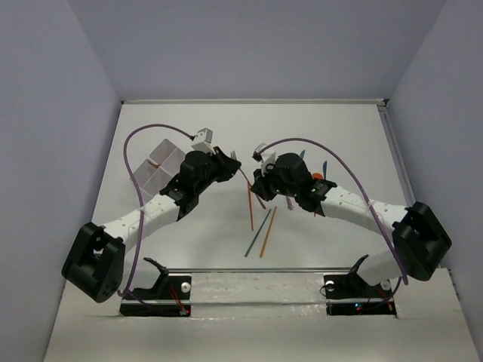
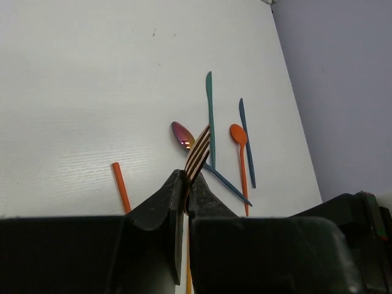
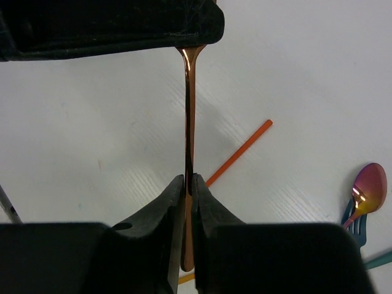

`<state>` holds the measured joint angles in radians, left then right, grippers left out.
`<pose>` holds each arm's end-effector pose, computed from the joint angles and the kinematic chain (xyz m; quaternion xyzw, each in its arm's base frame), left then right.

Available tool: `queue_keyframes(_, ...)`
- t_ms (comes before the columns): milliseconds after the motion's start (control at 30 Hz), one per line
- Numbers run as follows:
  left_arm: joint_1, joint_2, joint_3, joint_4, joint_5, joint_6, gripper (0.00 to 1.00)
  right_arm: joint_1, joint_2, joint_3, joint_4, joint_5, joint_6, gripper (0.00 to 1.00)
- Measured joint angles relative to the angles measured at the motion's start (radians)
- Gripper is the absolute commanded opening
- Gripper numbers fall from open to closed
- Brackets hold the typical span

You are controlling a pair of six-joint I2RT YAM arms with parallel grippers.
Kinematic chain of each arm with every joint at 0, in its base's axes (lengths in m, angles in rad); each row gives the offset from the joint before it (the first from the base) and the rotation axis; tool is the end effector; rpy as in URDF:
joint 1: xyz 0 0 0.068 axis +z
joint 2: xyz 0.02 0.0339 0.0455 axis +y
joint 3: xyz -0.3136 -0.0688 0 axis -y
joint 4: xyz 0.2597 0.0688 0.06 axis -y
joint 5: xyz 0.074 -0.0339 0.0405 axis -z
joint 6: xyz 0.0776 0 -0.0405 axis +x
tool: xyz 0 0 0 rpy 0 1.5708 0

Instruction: Sort the eating utensils into containers

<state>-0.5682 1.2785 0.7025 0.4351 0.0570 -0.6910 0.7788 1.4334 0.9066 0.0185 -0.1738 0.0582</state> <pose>0.2758 -0.1814 0.3014 -0.0277 0.7545 -0.4033 0.5170 0.2490 0.2646 0.2722 -0.3440 0.7883 0.2735 0.4307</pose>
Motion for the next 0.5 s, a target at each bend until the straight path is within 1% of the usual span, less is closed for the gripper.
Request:
queue_keyframes(33, -0.002, -0.001, 0.006, -0.008, -0.006, 0.003, 0.06, 0.000, 0.000, -0.001, 0.005, 0.000, 0.006, 0.32)
queue_keyframes(67, -0.002, -0.005, 0.018, -0.029, -0.032, 0.026, 0.06, 0.000, -0.001, -0.002, 0.009, -0.007, 0.007, 0.42)
queue_keyframes(133, 0.003, -0.020, 0.035, -0.063, -0.079, 0.053, 0.06, 0.002, -0.014, -0.013, 0.013, -0.017, 0.013, 0.58)
queue_keyframes(167, 0.007, -0.034, 0.045, -0.082, -0.101, 0.066, 0.06, 0.002, -0.027, -0.021, 0.016, -0.018, 0.023, 0.63)
queue_keyframes(200, 0.008, -0.045, 0.053, -0.100, -0.121, 0.079, 0.06, 0.002, -0.036, -0.028, 0.019, -0.017, 0.024, 0.65)
queue_keyframes(233, 0.010, -0.061, 0.064, -0.116, -0.144, 0.093, 0.06, 0.002, -0.051, -0.036, 0.023, -0.014, 0.032, 0.70)
queue_keyframes(267, 0.010, -0.082, 0.081, -0.139, -0.173, 0.110, 0.06, 0.002, -0.064, -0.043, 0.027, -0.013, 0.032, 0.73)
queue_keyframes(400, 0.028, -0.133, 0.183, -0.238, -0.265, 0.187, 0.06, 0.002, -0.131, -0.089, 0.090, 0.051, 0.059, 0.73)
queue_keyframes(500, 0.083, -0.148, 0.299, -0.307, -0.349, 0.258, 0.06, 0.002, -0.154, -0.106, 0.124, 0.097, 0.078, 0.73)
